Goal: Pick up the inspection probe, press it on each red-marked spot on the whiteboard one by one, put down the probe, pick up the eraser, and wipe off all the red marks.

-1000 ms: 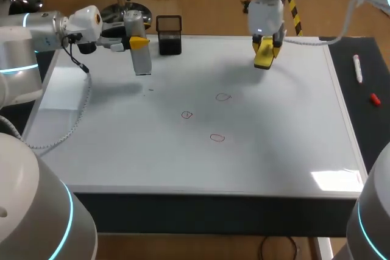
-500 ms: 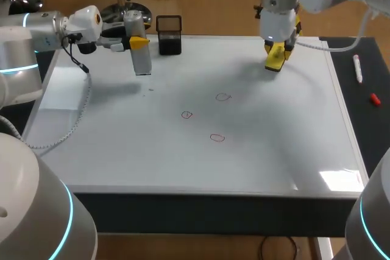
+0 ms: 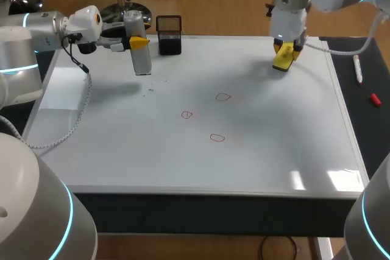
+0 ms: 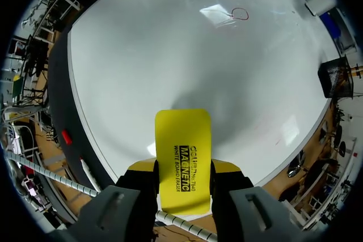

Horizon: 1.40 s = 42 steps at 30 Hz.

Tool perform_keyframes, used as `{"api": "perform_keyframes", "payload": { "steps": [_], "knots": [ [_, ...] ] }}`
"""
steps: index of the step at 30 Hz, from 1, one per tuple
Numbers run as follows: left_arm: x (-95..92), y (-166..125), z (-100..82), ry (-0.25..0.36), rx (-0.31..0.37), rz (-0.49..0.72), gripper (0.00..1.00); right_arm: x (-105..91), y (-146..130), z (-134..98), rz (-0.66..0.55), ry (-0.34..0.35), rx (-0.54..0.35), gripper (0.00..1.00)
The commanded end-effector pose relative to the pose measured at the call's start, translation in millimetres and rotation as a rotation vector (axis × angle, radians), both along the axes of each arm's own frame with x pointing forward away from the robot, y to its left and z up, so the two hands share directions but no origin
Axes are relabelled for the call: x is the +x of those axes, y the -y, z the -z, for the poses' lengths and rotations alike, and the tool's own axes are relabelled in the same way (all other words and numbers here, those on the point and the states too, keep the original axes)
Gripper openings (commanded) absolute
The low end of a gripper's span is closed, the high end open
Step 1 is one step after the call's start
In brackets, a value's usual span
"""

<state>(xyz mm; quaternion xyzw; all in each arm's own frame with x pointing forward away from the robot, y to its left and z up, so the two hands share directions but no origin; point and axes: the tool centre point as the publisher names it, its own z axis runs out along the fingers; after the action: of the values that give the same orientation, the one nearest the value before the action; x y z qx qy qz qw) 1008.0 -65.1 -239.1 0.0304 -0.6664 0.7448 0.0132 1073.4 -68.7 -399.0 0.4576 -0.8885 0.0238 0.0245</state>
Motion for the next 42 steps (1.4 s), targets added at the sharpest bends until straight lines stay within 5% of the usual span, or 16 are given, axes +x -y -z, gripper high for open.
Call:
{"api": "perform_keyframes", "payload": {
  "steps": [1, 29, 42],
  "knots": [
    [0.3, 0.4, -0.8, 0.001, -0.001, 0.0, 0.0, 2.0, 5.7, 0.5, 0.004, -0.002, 0.007, 0.0],
    [0.0, 7.5, -7.6, 0.021, 0.01, 0.024, 0.0, 3.2, 9.7, -2.5, 0.013, 0.001, 0.022, 0.0],
    [-53.9, 82.7, -14.6, -0.003, 0.001, 0.189, 0.0, 3.2, 9.7, -2.5, 0.013, 0.001, 0.022, 0.0]
  ]
}}
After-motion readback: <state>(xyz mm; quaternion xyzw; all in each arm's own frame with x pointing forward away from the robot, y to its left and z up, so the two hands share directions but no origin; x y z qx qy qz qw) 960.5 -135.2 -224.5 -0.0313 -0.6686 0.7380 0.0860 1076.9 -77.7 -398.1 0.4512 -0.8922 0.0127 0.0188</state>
